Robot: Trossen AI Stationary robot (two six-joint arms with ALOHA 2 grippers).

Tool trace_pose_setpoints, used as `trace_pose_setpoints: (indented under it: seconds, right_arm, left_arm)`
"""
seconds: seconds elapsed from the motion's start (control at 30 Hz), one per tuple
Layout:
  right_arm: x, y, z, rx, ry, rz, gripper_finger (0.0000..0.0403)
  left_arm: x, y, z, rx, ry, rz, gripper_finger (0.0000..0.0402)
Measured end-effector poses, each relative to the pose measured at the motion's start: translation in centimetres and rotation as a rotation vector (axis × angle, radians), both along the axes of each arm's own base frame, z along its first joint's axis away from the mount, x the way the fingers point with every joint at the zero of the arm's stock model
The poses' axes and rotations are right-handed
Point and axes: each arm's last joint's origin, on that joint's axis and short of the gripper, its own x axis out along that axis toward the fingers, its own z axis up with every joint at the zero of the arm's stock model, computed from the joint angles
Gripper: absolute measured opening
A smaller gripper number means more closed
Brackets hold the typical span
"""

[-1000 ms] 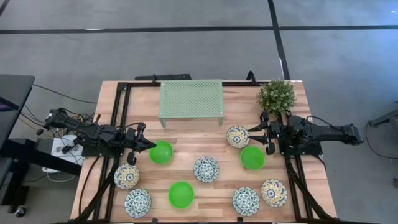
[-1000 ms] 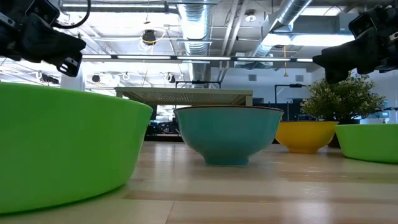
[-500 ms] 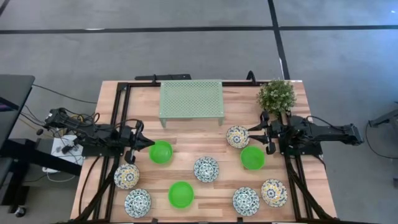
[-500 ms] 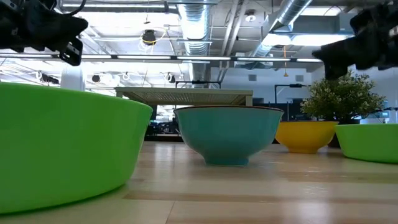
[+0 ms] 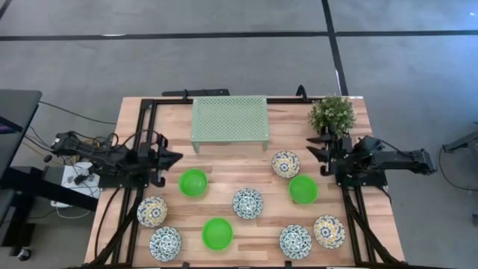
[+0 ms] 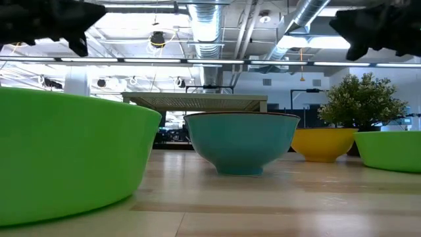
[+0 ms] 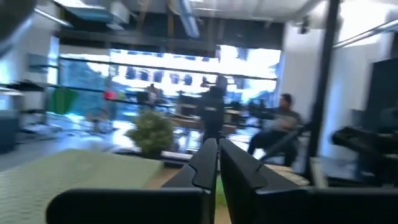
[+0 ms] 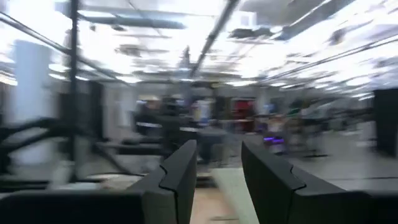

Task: Pick & Place Mini bowls
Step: Put the top yellow patterned bowl on the shelf

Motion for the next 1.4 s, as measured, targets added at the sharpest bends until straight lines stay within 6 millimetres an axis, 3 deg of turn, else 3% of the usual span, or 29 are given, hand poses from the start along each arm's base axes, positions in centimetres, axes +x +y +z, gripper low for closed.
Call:
trace_pose_setpoints:
  seconds: [0.23,0.37,0.5,0.63,0.77,0.97,1.4]
  right_arm:
    - [0.8,1.0,-0.9,0.08,0.133,0.16,0.0122]
    - [1.6,1.6,0.6,0.074,0.19,0.206,0.0127]
    - [2.7,1.9,1.4,0.063,0.384,0.179,0.013]
    - [3.7,1.8,1.6,0.088,0.648,0.082,0.013]
    - [5.0,2.1,1.6,0.156,0.81,0.06,0.013]
    - [7.0,2.4,-0.9,0.203,1.004,0.047,0.0128]
    - [8.6,2.6,-4.1,0.199,1.195,0.008,0.0128]
  left_arm:
    - [2.7,1.9,1.7,0.042,0.115,0.142,0.0073]
    - [5.6,3.2,2.9,0.056,0.213,0.196,0.0095]
    - [8.3,4.7,3.2,0.051,0.304,0.264,0.0104]
    - [9.9,4.7,3.8,0.053,0.324,0.255,0.0104]
    - [10.2,4.0,5.1,0.067,0.28,0.223,0.0104]
    - [9.8,3.4,5.9,0.088,0.242,0.197,0.0104]
    - [9.8,3.3,5.9,0.083,0.242,0.196,0.0104]
